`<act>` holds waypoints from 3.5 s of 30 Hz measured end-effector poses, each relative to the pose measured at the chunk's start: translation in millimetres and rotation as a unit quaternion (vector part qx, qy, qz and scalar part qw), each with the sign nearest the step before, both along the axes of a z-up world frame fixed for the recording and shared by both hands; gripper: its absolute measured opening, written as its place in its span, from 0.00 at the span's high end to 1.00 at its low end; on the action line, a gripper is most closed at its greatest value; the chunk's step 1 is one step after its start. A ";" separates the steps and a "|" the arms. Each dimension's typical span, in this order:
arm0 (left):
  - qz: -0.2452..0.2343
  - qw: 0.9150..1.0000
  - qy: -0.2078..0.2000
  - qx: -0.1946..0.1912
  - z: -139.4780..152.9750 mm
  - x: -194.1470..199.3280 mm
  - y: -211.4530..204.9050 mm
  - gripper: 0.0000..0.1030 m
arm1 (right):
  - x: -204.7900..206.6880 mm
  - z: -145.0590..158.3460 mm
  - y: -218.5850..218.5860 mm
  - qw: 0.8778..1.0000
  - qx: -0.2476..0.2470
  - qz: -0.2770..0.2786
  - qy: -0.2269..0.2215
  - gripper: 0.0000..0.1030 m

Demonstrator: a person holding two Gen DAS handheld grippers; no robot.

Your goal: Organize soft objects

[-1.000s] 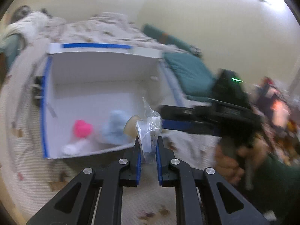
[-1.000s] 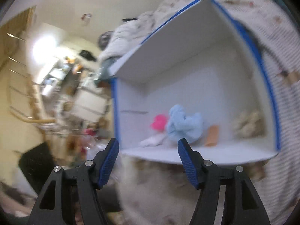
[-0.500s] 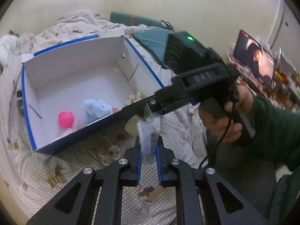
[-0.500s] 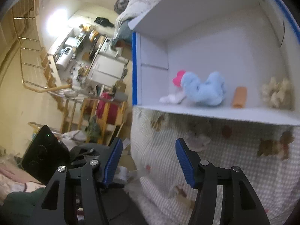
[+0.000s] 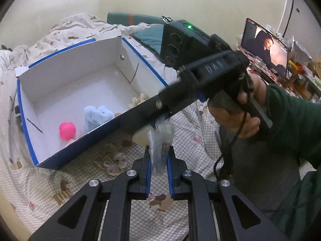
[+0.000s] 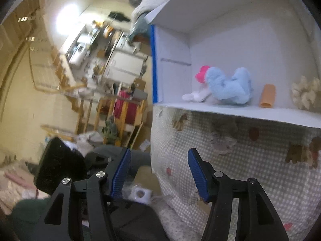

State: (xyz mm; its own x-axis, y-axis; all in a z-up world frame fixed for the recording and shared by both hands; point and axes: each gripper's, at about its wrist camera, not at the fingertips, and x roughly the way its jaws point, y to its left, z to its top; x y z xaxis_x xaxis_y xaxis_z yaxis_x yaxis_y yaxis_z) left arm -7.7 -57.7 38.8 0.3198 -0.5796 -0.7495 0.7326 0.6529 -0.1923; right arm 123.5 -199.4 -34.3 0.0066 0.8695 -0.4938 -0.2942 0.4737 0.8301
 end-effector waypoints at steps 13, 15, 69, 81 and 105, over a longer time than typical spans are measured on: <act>0.024 0.999 0.014 0.018 -12.1 8.8 -2.0 0.87 | -2.5 14.6 -2.2 0.993 -0.064 -0.041 -0.087 0.93; 0.021 0.999 0.016 0.037 -19.2 7.9 -6.6 0.87 | 1.4 13.8 -8.3 0.992 -0.070 -0.059 -0.086 0.93; 0.338 0.940 0.051 0.007 -29.8 71.0 70.2 0.32 | 35.9 30.2 -49.6 0.920 -0.235 -0.274 -0.151 0.34; 0.334 0.942 0.033 0.012 -22.6 59.0 68.1 0.32 | 2.1 39.0 -34.2 0.919 -0.256 -0.250 -0.167 0.34; 0.367 0.929 0.047 0.024 -32.1 46.4 78.0 0.32 | -42.8 -34.2 16.6 0.902 -0.403 -0.123 -0.098 0.34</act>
State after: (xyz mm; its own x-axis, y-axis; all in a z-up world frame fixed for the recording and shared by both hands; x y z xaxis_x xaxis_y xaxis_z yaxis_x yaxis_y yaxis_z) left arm 38.7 20.3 6.7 0.5480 -0.1957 -0.8133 0.0674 0.9794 -0.1902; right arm 80.6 -182.8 -68.5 0.3059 0.1896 -0.9330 -0.2020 0.9706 0.1310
